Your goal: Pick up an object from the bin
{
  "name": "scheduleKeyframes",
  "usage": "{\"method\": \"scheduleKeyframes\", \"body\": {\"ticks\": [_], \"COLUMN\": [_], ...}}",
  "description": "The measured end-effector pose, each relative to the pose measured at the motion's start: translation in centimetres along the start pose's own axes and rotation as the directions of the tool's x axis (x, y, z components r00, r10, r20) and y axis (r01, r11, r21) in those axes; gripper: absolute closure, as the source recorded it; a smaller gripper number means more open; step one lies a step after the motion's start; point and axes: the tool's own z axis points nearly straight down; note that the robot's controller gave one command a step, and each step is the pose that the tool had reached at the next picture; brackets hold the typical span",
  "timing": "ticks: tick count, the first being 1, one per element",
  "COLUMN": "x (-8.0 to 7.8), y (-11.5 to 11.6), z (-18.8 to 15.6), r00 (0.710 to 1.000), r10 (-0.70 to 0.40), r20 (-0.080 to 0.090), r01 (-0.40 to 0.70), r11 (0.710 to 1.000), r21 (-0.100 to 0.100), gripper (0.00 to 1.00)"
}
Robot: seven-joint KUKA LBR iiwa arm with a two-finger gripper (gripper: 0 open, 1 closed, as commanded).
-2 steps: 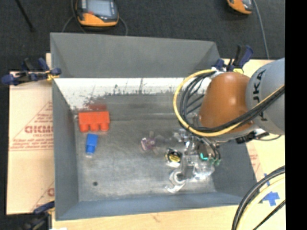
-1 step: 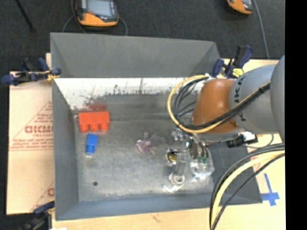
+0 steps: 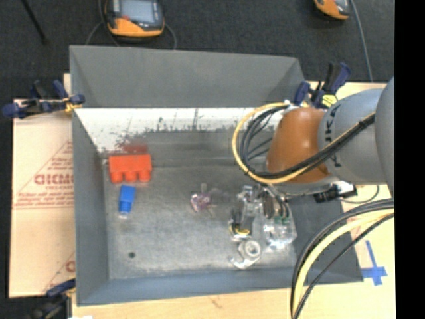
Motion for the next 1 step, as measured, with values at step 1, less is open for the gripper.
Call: {"method": "scheduleKeyframes", "body": {"ticks": [1], "x": [-2.51], "y": [-0.91], "z": [0.08], "r00": [0.999], "r10": [0.044], "r20": [-0.003], "r01": [-0.044], "r11": [0.999], "r21": [-0.001], "gripper": [1.0]}}
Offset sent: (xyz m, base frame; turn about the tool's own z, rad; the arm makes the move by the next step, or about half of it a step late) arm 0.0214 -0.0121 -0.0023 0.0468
